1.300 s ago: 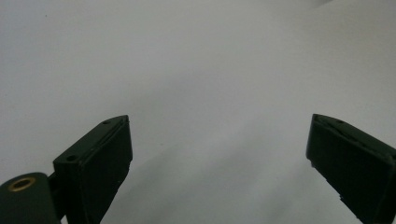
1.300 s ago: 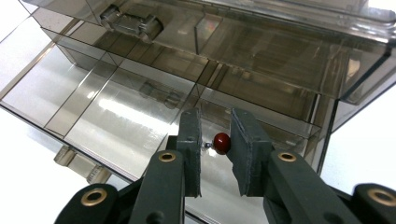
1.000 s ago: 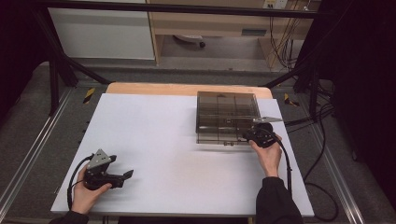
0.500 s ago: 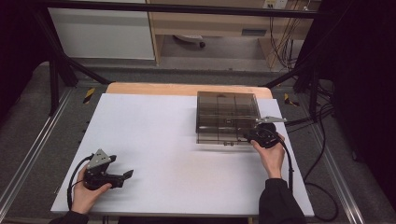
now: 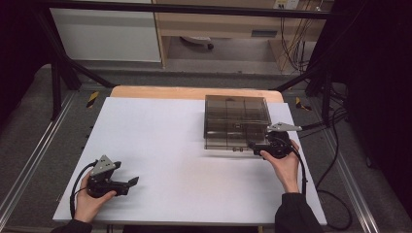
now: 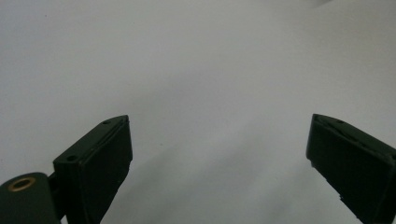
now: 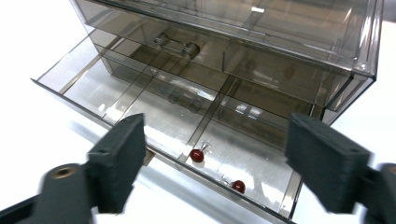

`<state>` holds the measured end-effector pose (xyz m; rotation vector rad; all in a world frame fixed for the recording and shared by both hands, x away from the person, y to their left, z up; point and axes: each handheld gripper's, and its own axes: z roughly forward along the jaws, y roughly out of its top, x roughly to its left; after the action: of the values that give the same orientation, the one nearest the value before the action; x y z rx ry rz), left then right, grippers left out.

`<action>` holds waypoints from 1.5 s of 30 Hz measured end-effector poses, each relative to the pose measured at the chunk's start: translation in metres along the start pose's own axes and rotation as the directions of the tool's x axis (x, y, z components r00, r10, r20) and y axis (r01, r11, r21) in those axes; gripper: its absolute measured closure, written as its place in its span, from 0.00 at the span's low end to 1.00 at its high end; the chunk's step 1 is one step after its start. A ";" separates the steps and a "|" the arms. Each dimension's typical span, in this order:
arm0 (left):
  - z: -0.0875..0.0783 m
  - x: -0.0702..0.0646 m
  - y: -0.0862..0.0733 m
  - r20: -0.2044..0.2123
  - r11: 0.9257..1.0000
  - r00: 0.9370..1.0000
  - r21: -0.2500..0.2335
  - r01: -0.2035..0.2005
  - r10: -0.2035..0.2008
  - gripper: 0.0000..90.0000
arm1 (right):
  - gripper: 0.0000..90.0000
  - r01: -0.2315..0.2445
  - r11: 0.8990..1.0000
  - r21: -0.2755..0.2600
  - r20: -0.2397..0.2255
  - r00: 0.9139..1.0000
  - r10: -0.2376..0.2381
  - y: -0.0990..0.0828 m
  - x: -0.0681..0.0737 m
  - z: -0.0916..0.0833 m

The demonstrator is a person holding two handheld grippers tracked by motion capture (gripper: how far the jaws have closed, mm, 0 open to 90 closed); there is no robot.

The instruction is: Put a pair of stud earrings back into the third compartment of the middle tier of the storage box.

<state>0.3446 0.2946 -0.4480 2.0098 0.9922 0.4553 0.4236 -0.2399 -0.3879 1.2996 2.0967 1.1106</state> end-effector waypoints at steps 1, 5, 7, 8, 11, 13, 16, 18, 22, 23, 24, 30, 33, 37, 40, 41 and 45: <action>0.000 0.000 0.000 0.000 1.000 1.000 0.000 0.000 0.000 0.07 | 0.14 0.005 1.000 -0.015 0.001 1.000 -0.005 -0.001 0.002 -0.002; 0.000 0.000 0.000 0.000 1.000 1.000 0.002 -0.002 0.002 0.07 | 0.09 0.011 0.999 -0.036 -0.002 1.000 -0.011 -0.005 0.006 -0.007; 0.000 0.000 0.000 0.000 1.000 1.000 0.002 -0.003 0.003 0.07 | 0.07 0.012 0.999 -0.045 -0.003 1.000 -0.012 -0.008 0.007 -0.010; 0.000 0.000 0.000 0.000 1.000 1.000 0.001 -0.002 0.002 0.07 | 0.06 0.010 0.999 -0.045 -0.008 1.000 -0.010 -0.009 0.008 -0.012; 0.000 0.000 0.000 0.001 1.000 1.000 0.000 0.001 -0.001 0.07 | 0.04 0.018 0.999 -0.046 -0.017 1.000 -0.019 -0.014 0.010 -0.015; 0.000 0.000 0.000 -0.001 1.000 1.000 0.001 0.000 0.000 0.07 | 0.03 0.012 0.998 -0.056 -0.026 1.000 -0.014 -0.017 0.011 -0.018; 0.000 -0.001 0.000 -0.001 1.000 1.000 0.002 -0.001 0.001 0.07 | 0.02 0.009 0.998 -0.058 -0.039 0.999 -0.012 -0.023 0.013 -0.022; 0.000 -0.001 0.000 -0.001 1.000 1.000 0.003 -0.002 0.002 0.07 | 0.02 0.009 0.998 -0.061 -0.054 0.998 -0.012 -0.028 0.013 -0.024; 0.000 -0.001 0.000 0.000 1.000 1.000 0.002 -0.001 0.001 0.07 | 0.01 -0.004 0.998 -0.058 -0.073 0.997 0.000 -0.038 0.014 -0.028; 0.000 -0.001 0.000 0.000 1.000 1.000 0.002 -0.001 0.001 0.07 | 0.01 -0.006 0.999 -0.053 -0.078 0.997 0.002 -0.041 0.014 -0.029; 0.000 -0.001 0.000 0.000 1.000 1.000 0.002 -0.001 0.001 0.07 | 0.01 -0.009 0.999 -0.051 -0.081 0.997 0.004 -0.043 0.014 -0.029; 0.000 -0.001 0.000 0.001 1.000 1.000 0.004 -0.003 0.003 0.07 | 0.01 -0.002 0.999 -0.033 -0.113 0.994 -0.002 -0.060 0.014 -0.031; 0.000 -0.001 0.000 0.001 1.000 1.000 0.006 -0.005 0.005 0.07 | 0.01 -0.001 1.000 -0.029 -0.131 0.991 -0.002 -0.068 0.013 -0.031; -0.001 -0.001 0.000 0.001 1.000 1.000 0.006 -0.005 0.005 0.07 | 0.01 0.012 1.000 -0.019 -0.125 0.992 -0.014 -0.079 0.013 -0.031; -0.001 -0.002 -0.001 0.002 1.000 1.000 0.006 -0.005 0.005 0.07 | 0.01 0.010 1.000 -0.015 -0.137 0.990 -0.012 -0.085 0.010 -0.031; -0.001 -0.002 -0.001 0.003 1.000 1.000 0.006 -0.006 0.006 0.07 | 0.01 0.007 1.000 -0.010 -0.141 0.990 -0.009 -0.087 0.009 -0.031; 0.000 -0.002 -0.001 0.005 1.000 1.000 0.009 -0.010 0.010 0.07 | 0.01 0.009 1.000 0.007 -0.152 0.988 -0.007 -0.094 0.008 -0.030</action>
<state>0.3428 0.2931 -0.4484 2.0242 0.9833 0.4513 0.3483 -0.2671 -0.4465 1.2442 2.2149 1.2341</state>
